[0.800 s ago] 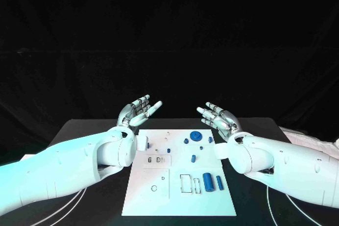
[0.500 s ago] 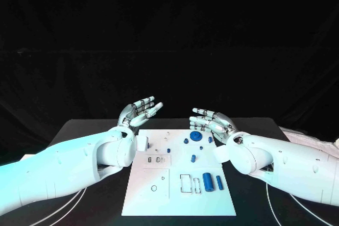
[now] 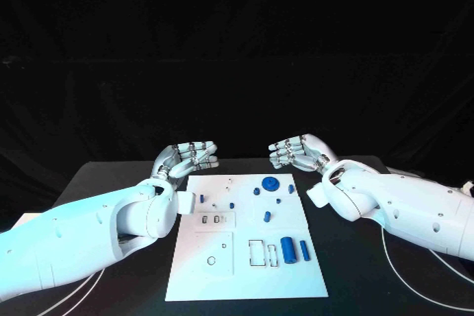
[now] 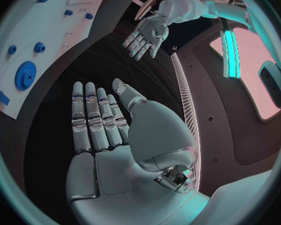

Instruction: Assemble the parts on the task board

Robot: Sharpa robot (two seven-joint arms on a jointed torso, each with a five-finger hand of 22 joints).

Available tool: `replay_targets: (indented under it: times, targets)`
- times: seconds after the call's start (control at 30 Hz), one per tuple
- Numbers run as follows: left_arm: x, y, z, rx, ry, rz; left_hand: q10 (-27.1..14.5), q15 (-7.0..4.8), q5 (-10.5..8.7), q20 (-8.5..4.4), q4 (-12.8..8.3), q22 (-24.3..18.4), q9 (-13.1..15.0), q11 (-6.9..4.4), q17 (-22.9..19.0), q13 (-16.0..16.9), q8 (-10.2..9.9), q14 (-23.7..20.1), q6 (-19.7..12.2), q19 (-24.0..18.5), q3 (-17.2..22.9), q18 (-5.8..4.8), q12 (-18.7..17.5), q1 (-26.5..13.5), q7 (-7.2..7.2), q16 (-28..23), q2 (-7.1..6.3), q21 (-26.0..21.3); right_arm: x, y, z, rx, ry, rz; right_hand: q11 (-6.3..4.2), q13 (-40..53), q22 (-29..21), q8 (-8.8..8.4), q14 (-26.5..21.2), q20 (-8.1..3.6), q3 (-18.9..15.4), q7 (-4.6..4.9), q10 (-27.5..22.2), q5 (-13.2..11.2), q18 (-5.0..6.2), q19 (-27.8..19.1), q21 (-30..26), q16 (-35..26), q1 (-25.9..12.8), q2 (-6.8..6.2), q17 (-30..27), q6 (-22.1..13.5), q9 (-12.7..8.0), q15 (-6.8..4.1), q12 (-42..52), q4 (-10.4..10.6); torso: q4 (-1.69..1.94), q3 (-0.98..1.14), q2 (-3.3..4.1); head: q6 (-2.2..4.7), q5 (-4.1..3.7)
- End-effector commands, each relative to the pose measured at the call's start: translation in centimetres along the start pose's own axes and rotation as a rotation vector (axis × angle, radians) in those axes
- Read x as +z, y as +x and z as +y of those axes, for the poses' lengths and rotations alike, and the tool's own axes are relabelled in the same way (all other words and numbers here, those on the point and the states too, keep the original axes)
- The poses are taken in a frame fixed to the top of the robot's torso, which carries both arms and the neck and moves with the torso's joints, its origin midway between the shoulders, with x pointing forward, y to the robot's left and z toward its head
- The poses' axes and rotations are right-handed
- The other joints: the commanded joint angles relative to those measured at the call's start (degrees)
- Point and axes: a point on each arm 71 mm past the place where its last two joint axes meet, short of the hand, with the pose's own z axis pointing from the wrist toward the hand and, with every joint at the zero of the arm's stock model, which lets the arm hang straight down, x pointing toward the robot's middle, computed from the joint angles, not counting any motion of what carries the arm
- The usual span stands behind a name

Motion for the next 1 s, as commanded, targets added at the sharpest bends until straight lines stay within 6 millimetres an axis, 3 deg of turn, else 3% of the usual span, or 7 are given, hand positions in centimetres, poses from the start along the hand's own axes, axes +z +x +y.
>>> replay_targets:
  times: [0.03,0.23,0.47,0.7,0.87,1.0]
  targets:
    - [-0.4,0.8,-0.6,-0.009,0.026,0.059,5.0,-1.20,0.02,-1.28,-3.1,0.1,-0.4,-0.95,1.0,0.0,-0.2,4.7,3.9,5.4,0.2,0.55,-0.5,0.7,-0.63,0.1,1.21,1.0,0.2,0.0,0.2,-0.233,-0.004,0.064,-1.97,0.2,3.6,-1.03,10.4,-3.69,2.2,-1.22,6.5,-0.1,0.55,8.2,7.9,1.5,0.1,-2.50,1.3,5.3,0.2,-3.12,-1.3,-0.8,0.32,-0.10,1.41,0.04,-0.33]
    - [-1.6,1.5,-1.6,-0.038,0.024,0.093,5.1,-1.13,-0.01,-1.26,-3.5,0.0,-0.5,-0.88,1.1,-0.1,-0.6,4.7,4.0,5.4,0.1,0.51,-1.0,0.5,-0.55,-0.4,1.22,0.7,1.0,-0.1,1.2,-0.496,0.009,0.152,-3.47,0.2,9.4,-1.37,18.3,-6.12,2.4,-2.51,9.4,0.0,0.47,10.6,17.6,4.1,0.1,-4.07,4.4,7.5,0.2,-5.58,-1.6,-0.7,0.65,-0.22,3.69,0.63,-0.82]
    - [-2.8,2.6,-2.5,-0.081,0.014,0.133,5.1,-0.99,-0.01,-1.17,-3.9,-0.3,-0.6,-0.72,1.2,-0.1,-1.1,4.6,3.9,5.5,-0.3,0.45,-1.6,0.0,-0.36,-1.0,1.20,0.4,1.7,0.6,2.3,-0.756,0.014,0.221,-4.68,0.3,13.1,-1.66,24.7,-7.31,2.9,-3.48,10.6,-0.8,0.81,13.7,24.3,9.0,-2.0,-4.98,8.4,7.8,0.1,-7.11,-1.7,0.2,1.15,-0.22,5.74,0.72,-1.51]
    - [-3.4,3.3,-3.0,-0.099,0.010,0.157,5.0,-0.86,-0.02,-1.08,-4.2,-0.4,-0.6,-0.60,1.3,-0.1,-1.4,4.5,3.9,5.4,-0.5,0.42,-2.1,-0.3,-0.24,-1.5,1.28,0.0,2.4,1.4,3.3,-0.921,0.013,0.258,-5.06,0.2,16.6,-1.64,24.5,-7.65,5.1,-3.89,8.5,-1.2,0.71,15.1,30.3,20.2,-3.7,-6.23,15.3,7.6,0.1,-7.44,-1.7,1.1,1.24,-0.23,6.96,0.99,-1.79]
    - [-3.7,3.4,-3.3,-0.103,0.013,0.165,5.0,-0.81,-0.02,-1.04,-4.4,-0.5,-0.6,-0.54,1.3,-0.1,-1.6,4.5,3.9,5.4,-0.6,0.41,-2.3,-0.5,-0.16,-1.7,1.32,-0.1,2.7,1.9,3.8,-0.984,0.014,0.282,-4.80,0.2,18.4,-1.62,24.1,-7.57,6.4,-4.16,7.3,-1.2,0.73,14.5,33.0,24.3,-3.9,-6.93,17.9,7.6,0.1,-7.38,-1.7,1.5,1.46,-0.41,7.79,1.17,-2.11]
    - [-3.7,3.5,-3.6,-0.106,0.017,0.168,5.0,-0.79,-0.02,-1.02,-4.5,-0.6,-0.6,-0.51,1.4,-0.1,-1.7,4.5,3.9,5.4,-0.6,0.41,-2.4,-0.5,-0.13,-1.8,1.33,-0.2,2.8,2.2,4.0,-1.015,0.015,0.293,-4.80,0.2,23.4,-1.60,23.4,-7.44,7.7,-4.29,6.8,-1.3,0.20,14.9,37.6,27.9,-4.0,-7.63,20.3,7.5,0.1,-7.32,-1.7,2.3,1.68,-0.52,8.16,1.13,-2.33]
